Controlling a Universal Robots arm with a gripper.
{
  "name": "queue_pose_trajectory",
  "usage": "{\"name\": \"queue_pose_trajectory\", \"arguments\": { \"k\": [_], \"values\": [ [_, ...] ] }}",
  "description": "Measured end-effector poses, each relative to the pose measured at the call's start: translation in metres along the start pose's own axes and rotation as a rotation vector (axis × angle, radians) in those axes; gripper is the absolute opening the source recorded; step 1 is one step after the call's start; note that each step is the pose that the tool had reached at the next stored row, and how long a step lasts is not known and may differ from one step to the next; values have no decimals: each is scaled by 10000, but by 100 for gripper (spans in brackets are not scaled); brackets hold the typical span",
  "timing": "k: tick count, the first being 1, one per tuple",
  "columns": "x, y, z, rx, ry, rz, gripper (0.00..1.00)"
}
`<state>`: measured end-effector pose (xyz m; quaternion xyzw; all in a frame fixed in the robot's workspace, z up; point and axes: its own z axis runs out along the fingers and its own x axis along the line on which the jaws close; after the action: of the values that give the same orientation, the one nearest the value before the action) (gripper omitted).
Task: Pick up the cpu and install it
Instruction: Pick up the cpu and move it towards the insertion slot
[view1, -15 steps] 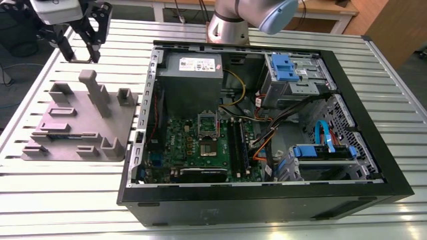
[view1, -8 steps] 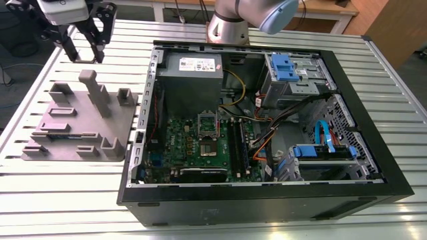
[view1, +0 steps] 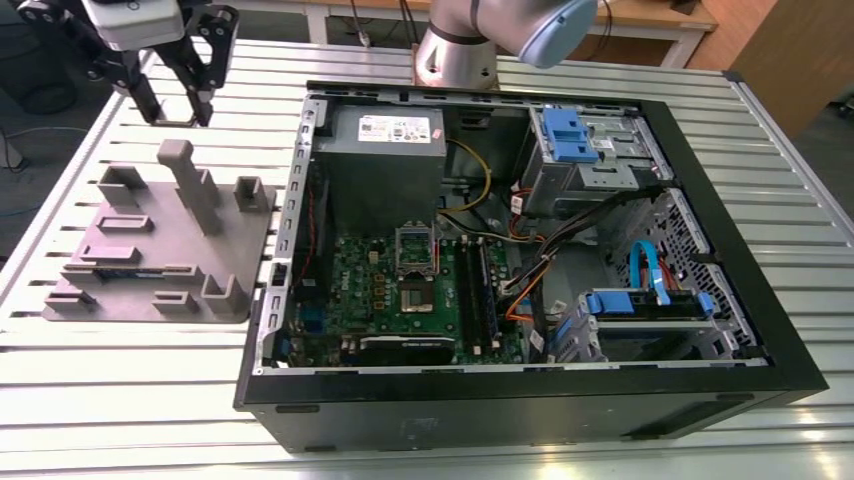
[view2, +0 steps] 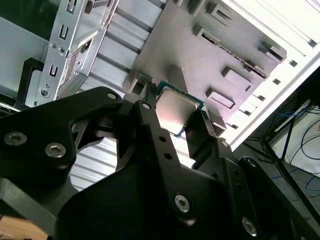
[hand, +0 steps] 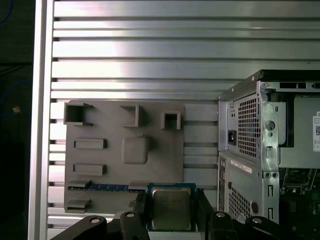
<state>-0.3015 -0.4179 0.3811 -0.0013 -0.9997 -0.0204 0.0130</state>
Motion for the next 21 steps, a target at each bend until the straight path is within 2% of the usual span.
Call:
{"name": "queue_pose_trajectory", "arguments": {
  "k": [8,15,21],
  "values": [
    [-33,0,-1,1,1,0,47],
    [-89,0,-1,-1,-1,1,47],
    [-101,-73,4,-1,0,42,47]
  ]
}}
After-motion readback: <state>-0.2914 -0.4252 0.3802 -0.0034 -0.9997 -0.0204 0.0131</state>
